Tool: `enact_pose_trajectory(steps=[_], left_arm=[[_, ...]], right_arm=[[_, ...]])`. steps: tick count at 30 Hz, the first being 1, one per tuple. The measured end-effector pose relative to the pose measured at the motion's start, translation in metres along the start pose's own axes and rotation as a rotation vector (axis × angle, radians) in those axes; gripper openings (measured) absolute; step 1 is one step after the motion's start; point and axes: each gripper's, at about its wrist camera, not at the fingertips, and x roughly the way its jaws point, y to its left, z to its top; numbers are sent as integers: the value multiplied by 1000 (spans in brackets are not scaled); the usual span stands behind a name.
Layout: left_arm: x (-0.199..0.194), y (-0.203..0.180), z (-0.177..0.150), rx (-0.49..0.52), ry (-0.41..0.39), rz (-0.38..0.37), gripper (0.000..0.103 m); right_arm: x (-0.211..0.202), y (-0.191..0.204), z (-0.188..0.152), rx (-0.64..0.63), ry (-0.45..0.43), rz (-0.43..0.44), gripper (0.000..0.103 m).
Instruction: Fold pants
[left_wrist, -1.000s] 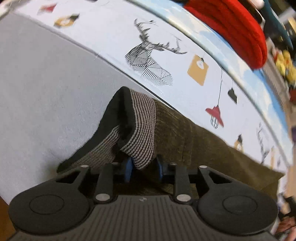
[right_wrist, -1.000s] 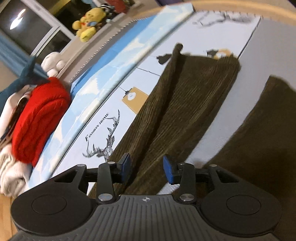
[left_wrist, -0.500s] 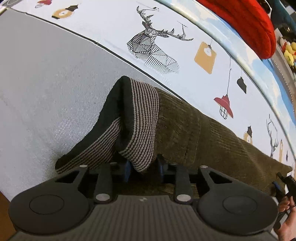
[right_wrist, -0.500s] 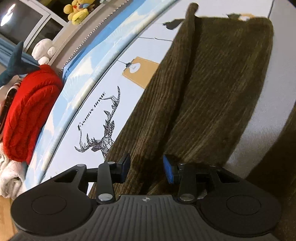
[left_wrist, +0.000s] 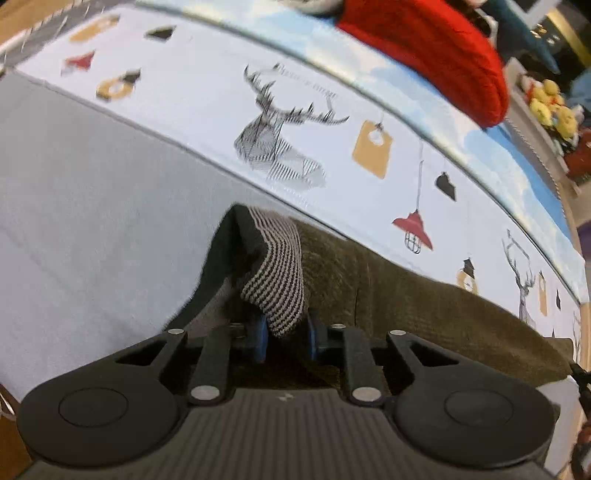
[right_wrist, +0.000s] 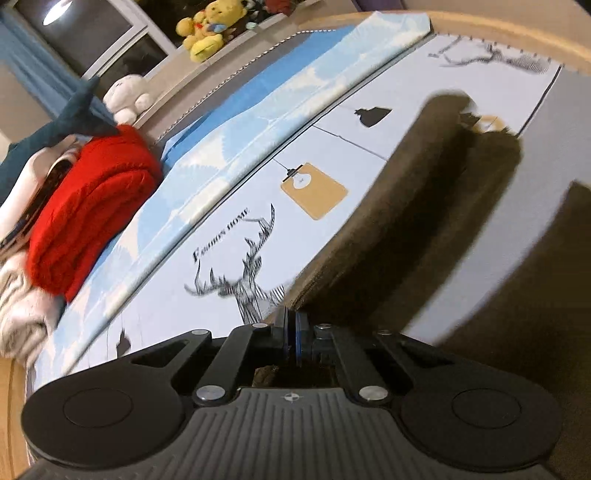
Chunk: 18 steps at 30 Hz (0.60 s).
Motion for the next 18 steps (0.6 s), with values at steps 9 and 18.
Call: enact_pose_trajectory(steps=[9, 18], left_arm=[[-1, 25, -6, 53, 56, 95, 21], [19, 11, -10, 73, 120, 135, 40]], right_arm=[[-59, -78, -81, 71, 324, -89, 3], [-90, -208, -9, 280, -8, -185, 10]])
